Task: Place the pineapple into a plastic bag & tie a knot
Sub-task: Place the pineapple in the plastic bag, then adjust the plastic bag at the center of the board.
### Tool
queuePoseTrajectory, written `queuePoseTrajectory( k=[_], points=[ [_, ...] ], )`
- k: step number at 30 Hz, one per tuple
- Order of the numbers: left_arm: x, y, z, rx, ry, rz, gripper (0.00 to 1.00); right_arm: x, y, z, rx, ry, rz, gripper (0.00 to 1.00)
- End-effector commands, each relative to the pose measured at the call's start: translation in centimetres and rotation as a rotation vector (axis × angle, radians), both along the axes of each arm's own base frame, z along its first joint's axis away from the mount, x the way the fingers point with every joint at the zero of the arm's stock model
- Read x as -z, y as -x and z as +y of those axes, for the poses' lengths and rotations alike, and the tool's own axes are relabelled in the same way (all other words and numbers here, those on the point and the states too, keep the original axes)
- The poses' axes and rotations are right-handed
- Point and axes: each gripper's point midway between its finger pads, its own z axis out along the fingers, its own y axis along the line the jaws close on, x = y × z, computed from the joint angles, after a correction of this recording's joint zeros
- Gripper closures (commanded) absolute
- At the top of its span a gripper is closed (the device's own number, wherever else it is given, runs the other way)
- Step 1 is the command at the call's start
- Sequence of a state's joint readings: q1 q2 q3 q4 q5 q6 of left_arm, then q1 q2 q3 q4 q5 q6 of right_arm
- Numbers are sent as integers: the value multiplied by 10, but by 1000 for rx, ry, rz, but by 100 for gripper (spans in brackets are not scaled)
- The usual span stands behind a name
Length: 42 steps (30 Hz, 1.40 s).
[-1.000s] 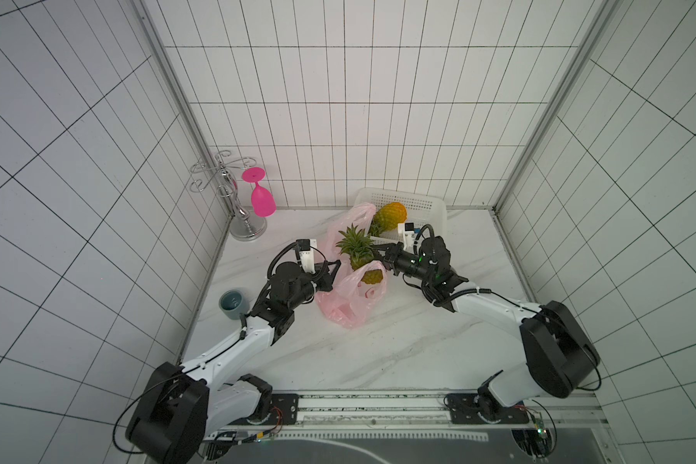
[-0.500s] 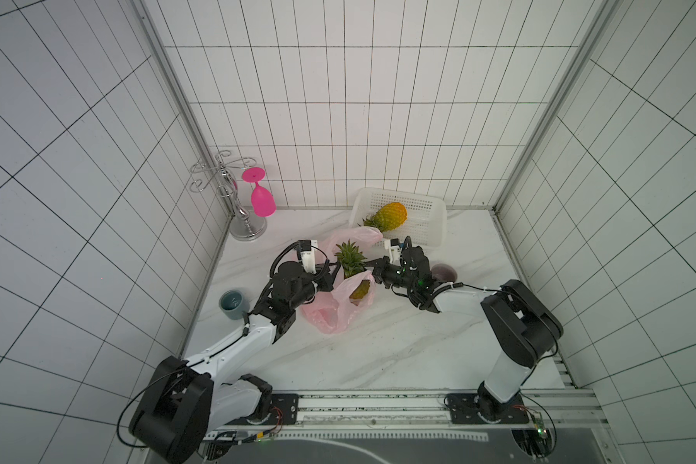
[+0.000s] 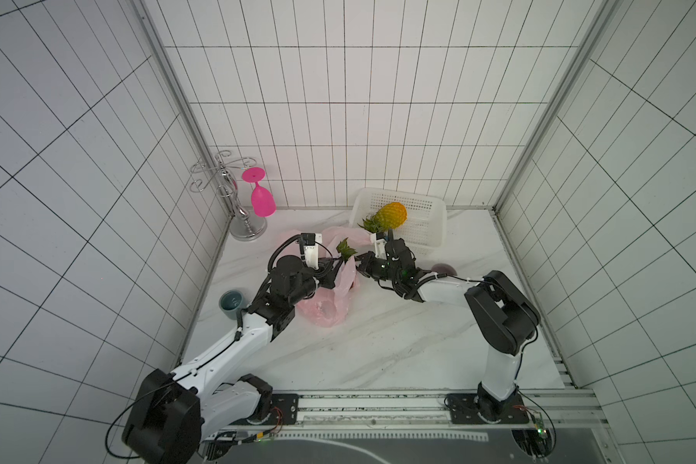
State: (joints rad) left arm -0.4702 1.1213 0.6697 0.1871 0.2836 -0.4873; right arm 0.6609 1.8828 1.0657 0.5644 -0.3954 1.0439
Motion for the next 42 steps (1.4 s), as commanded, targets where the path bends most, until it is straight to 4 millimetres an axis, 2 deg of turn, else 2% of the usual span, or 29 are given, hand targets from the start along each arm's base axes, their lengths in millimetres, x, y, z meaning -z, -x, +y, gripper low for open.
queuePoseTrajectory(
  k=[1,5,10,15,18,20,23,27,31,36,39,42],
  points=[
    [15,-7,1,-15,-74,34,100,-8,-6,19,-26,73,-32,100],
    [30,-17,12,-89,-132,75,100,-8,9,32,-139,105,-64,100],
    [43,-29,32,-198,-177,114,100,-6,27,30,-227,138,-112,100],
    [57,-36,42,-246,-203,155,100,-7,44,40,-342,153,-155,99],
    [60,-37,48,-258,-219,186,100,-10,43,30,-322,177,-178,76],
    [61,-35,51,-261,-221,185,100,-15,38,18,-295,182,-190,61],
    [61,-33,55,-266,-223,180,100,-27,31,1,-262,180,-210,48],
    [62,-32,58,-267,-229,185,100,-35,26,-27,-208,227,-242,43],
    [61,-31,61,-270,-231,186,100,-35,12,-66,-106,297,-246,37],
    [55,-30,60,-261,-226,178,100,-41,-20,-107,19,388,-260,26],
    [50,-29,59,-249,-230,171,100,-48,-47,-136,128,476,-260,22],
    [46,-28,57,-229,-238,164,100,-56,-75,-162,227,484,-242,17]
  ],
)
